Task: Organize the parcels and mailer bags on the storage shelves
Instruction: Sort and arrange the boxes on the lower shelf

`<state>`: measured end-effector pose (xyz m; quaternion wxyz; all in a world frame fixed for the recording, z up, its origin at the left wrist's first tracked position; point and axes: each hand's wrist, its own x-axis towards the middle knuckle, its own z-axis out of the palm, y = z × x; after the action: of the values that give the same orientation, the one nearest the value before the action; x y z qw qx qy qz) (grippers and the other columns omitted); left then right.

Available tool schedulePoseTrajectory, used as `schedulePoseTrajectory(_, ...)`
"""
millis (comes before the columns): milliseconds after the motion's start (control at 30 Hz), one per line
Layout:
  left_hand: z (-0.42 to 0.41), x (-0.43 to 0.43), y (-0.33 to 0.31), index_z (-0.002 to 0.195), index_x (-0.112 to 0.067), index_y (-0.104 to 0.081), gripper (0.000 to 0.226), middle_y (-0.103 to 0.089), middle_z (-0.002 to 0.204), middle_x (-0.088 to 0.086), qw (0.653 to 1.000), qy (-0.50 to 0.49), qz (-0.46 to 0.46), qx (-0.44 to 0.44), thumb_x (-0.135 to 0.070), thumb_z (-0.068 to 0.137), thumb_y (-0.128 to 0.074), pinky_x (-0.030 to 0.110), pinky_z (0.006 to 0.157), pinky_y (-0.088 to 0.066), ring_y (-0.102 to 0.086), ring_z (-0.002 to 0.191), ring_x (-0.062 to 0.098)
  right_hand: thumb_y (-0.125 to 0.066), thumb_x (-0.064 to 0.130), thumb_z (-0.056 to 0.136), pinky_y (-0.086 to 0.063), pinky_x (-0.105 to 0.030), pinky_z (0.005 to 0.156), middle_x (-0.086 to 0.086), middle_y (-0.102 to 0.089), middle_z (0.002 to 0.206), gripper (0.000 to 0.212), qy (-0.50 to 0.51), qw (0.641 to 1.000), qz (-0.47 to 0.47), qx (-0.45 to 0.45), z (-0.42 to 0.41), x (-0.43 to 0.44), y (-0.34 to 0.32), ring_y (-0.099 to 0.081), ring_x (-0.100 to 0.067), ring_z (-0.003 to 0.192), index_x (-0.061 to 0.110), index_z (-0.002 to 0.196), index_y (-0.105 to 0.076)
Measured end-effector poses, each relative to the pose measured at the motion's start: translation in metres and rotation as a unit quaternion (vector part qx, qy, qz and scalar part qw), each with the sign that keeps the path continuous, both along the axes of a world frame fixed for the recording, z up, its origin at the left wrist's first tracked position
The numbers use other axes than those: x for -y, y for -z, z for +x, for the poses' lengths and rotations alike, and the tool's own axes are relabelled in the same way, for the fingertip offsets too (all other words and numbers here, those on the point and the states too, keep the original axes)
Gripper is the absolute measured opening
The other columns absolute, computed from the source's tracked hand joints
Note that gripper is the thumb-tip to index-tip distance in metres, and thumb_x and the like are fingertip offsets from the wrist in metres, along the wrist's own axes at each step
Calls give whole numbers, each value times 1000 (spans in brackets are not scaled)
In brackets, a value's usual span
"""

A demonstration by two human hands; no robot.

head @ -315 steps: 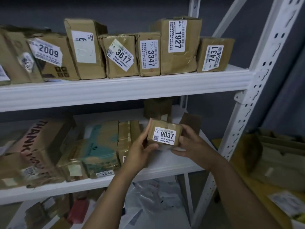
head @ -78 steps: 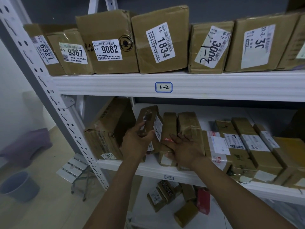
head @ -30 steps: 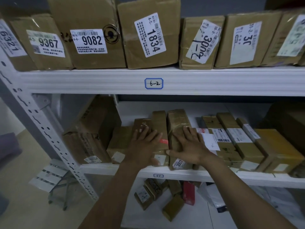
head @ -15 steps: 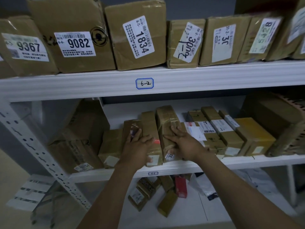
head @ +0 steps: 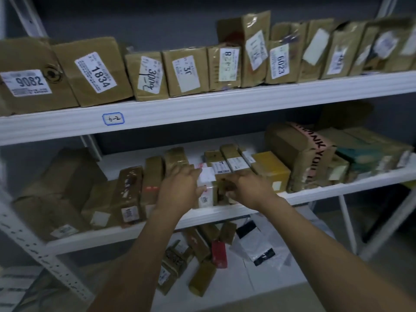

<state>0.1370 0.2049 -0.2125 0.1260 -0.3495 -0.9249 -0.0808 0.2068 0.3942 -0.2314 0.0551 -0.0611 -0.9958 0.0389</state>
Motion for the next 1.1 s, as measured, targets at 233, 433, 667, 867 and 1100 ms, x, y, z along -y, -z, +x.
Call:
schedulePoseTrajectory(233, 99, -132, 13, 127, -22, -56, 42, -55, 131, 2, 999, 43, -17, -10, -46, 92, -55, 35, 94, -41, -47, 119, 22, -49, 54, 91, -48, -35, 83, -4, -55, 131, 50, 51, 997, 39, 30, 116, -118, -7, -56, -27, 111, 26, 133, -50)
schedulePoseTrajectory(433, 159, -250, 20, 135, -25, -50, 49, -52, 136, 3, 995, 92, -45, 16, -47, 92, -54, 36, 99, -40, -46, 121, 24, -56, 56, 87, -48, -42, 90, -3, -53, 134, 58, 101, 993, 27, 52, 197, -226, -10, -52, -28, 118, 30, 137, -46)
schedulePoseTrajectory(667, 181, -387, 16, 137, -24, -48, 51, -46, 142, 3, 986, 159, -40, -12, -46, 92, -53, 37, 102, -38, -41, 127, 25, -55, 52, 89, -45, -40, 97, -3, -45, 143, 58, 172, 984, 12, 45, 245, -356, -10, -46, -26, 126, 28, 141, -43)
schedulePoseTrajectory(867, 163, -501, 21, 140, -26, -45, 53, -46, 141, 2, 981, 193, -22, -22, -47, 92, -53, 35, 103, -33, -39, 128, 23, -58, 51, 88, -46, -41, 98, -1, -45, 144, 58, 208, 977, -29, 29, 242, -457, 2, -48, -25, 125, 30, 140, -43)
schedulePoseTrajectory(1100, 124, -615, 21, 143, -27, -39, 54, -34, 152, 2, 978, 202, -45, 16, -46, 94, -50, 39, 111, -25, -29, 139, 23, -57, 41, 92, -39, -35, 104, -7, -27, 154, 62, 213, 970, -107, 50, 207, -558, 10, -46, -28, 129, 27, 147, -33)
